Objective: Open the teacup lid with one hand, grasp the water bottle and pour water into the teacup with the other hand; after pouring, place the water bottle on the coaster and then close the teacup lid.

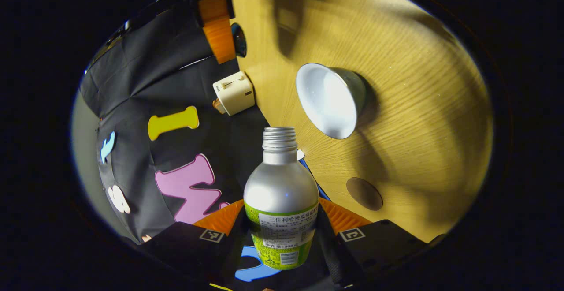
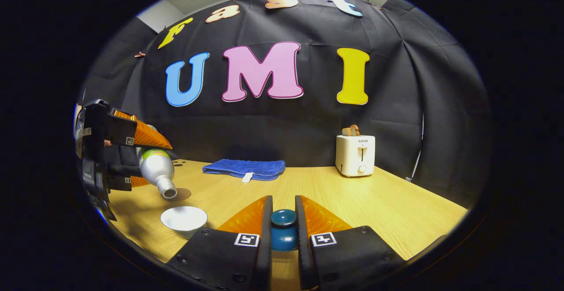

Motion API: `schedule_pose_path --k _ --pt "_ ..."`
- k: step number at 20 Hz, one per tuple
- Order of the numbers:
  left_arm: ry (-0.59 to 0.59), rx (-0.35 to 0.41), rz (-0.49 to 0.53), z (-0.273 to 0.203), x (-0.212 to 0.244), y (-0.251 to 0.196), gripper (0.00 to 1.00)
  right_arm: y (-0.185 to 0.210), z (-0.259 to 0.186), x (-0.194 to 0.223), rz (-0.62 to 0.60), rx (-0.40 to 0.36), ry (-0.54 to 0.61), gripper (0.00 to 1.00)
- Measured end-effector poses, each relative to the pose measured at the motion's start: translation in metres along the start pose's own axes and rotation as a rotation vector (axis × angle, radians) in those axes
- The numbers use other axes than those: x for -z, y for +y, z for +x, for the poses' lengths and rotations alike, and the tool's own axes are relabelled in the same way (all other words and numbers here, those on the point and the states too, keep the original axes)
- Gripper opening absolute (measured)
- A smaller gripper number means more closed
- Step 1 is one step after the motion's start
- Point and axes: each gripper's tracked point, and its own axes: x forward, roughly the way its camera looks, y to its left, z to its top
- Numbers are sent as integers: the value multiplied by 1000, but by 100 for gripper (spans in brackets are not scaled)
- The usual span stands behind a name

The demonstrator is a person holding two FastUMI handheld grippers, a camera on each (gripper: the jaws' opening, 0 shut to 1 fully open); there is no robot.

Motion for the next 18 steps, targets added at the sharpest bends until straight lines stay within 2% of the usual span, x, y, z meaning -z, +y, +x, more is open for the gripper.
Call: schedule_pose_path --k 5,6,11,15,16,18 --pt "21 -100 -482 -8 24 21 79 0 0 0 0 0 0 28" --pt "30 -133 -631 -10 35 27 79 0 0 0 0 0 0 28" --pt "-3 -174 -1206 -1 51 33 79 1 0 1 0 -7 1 28" --pt "-48 -222 -1610 20 54 29 79 1 0 1 0 -8 1 28" --pt "-89 -206 -1783 25 47 27 79 2 1 1 0 -8 1 28" --pt "-107 -224 -1905 32 45 27 80 1 0 0 0 -8 1 28"
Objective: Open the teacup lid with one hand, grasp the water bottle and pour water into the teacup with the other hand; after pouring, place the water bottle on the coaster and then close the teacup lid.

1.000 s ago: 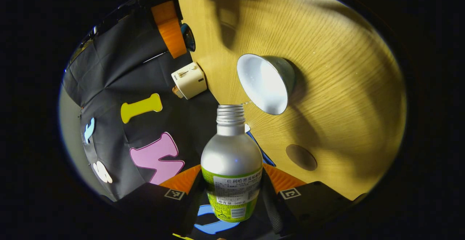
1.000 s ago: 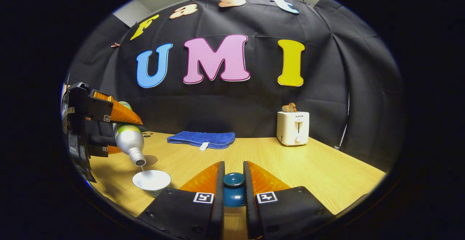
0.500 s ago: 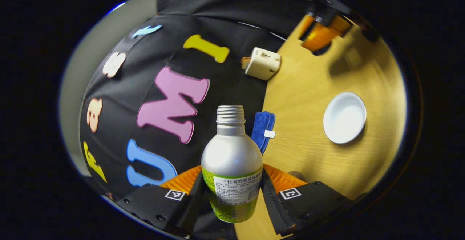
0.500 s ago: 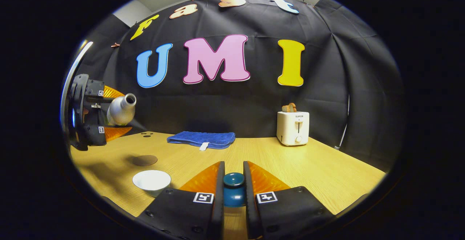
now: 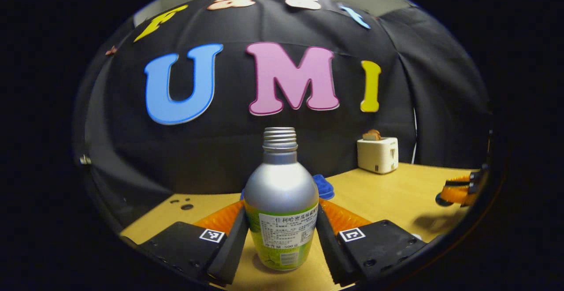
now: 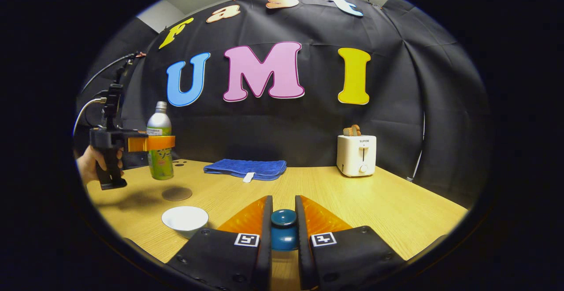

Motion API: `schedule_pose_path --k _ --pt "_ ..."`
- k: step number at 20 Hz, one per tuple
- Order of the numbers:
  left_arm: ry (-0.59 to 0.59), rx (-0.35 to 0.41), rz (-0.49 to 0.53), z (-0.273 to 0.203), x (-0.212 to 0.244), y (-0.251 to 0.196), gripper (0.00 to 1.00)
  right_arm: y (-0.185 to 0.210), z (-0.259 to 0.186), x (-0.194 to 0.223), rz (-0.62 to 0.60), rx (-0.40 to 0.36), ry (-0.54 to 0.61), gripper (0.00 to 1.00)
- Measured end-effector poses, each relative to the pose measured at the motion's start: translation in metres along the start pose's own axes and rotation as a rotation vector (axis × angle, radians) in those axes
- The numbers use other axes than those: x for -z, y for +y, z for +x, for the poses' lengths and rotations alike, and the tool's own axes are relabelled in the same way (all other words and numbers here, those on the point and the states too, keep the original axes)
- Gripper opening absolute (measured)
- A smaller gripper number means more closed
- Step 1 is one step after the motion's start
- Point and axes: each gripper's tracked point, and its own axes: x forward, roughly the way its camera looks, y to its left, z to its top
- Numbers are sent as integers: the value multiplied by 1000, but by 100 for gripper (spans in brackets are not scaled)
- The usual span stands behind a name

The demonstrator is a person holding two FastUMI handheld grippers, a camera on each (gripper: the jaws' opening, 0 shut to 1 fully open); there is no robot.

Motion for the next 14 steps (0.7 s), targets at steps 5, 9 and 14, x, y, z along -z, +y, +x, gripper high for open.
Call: schedule_pose_path --k 5,9,14 --pt "42 1 -73 10 27 2 80 5 0 0 1 -26 1 28" --pt "58 -9 -88 21 49 9 80 5 0 0 1 -26 1 28" --pt "49 -11 -21 14 52 6 83 4 0 0 0 -27 0 28"
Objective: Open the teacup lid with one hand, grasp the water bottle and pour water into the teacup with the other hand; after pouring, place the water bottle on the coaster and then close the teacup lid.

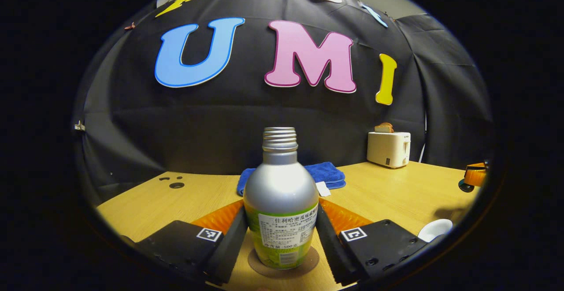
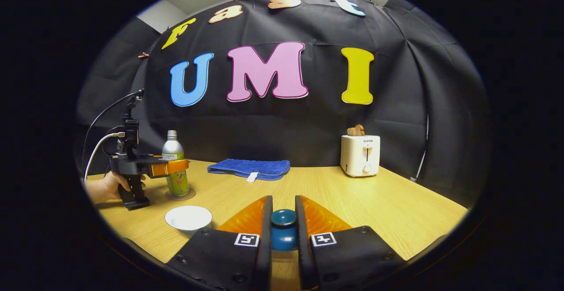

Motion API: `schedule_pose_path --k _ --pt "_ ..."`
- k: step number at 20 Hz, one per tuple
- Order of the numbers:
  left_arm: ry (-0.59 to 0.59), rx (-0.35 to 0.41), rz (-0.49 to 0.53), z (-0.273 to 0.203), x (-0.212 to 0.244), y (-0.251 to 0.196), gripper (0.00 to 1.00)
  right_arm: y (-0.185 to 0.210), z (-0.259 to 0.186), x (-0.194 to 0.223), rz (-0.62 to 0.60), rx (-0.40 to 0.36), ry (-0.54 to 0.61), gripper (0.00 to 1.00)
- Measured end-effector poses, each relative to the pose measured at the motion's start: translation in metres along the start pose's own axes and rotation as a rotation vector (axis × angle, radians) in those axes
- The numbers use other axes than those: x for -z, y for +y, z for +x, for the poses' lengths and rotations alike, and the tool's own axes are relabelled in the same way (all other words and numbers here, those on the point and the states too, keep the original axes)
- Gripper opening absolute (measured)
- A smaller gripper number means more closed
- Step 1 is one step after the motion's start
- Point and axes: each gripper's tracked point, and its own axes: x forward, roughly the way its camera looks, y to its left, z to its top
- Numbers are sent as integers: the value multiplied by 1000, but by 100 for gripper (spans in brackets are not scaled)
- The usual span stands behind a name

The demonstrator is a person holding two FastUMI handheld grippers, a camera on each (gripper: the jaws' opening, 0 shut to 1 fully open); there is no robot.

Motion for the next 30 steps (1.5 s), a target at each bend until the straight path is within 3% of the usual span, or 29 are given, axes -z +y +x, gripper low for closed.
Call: schedule_pose_path --k 3,4,5,8,13,18,24,28,30 --pt "-2 10 12 -10 -9 -4 86 0 0 0 0 0 0 28" --pt "1 8 15 -14 -11 -4 97 0 0 0 0 0 0 28" --pt "8 9 10 -19 -11 -5 99 1 0 0 0 0 0 28" --pt "34 5 25 -45 -7 -6 99 0 0 0 0 0 0 28" --pt "-28 -14 37 -109 -17 -4 98 9 -2 0 1 -20 0 28" --pt "-69 -49 -16 -144 -14 -6 98 81 -3 -4 80 -145 -3 28" --pt "-67 -35 -44 -157 1 -14 98 156 6 -3 7 -274 28 28" --pt "-69 -33 -80 -162 5 -9 98 167 17 14 -25 -271 79 28" --pt "-62 -48 -78 -161 9 -2 98 156 26 19 10 -219 112 28"
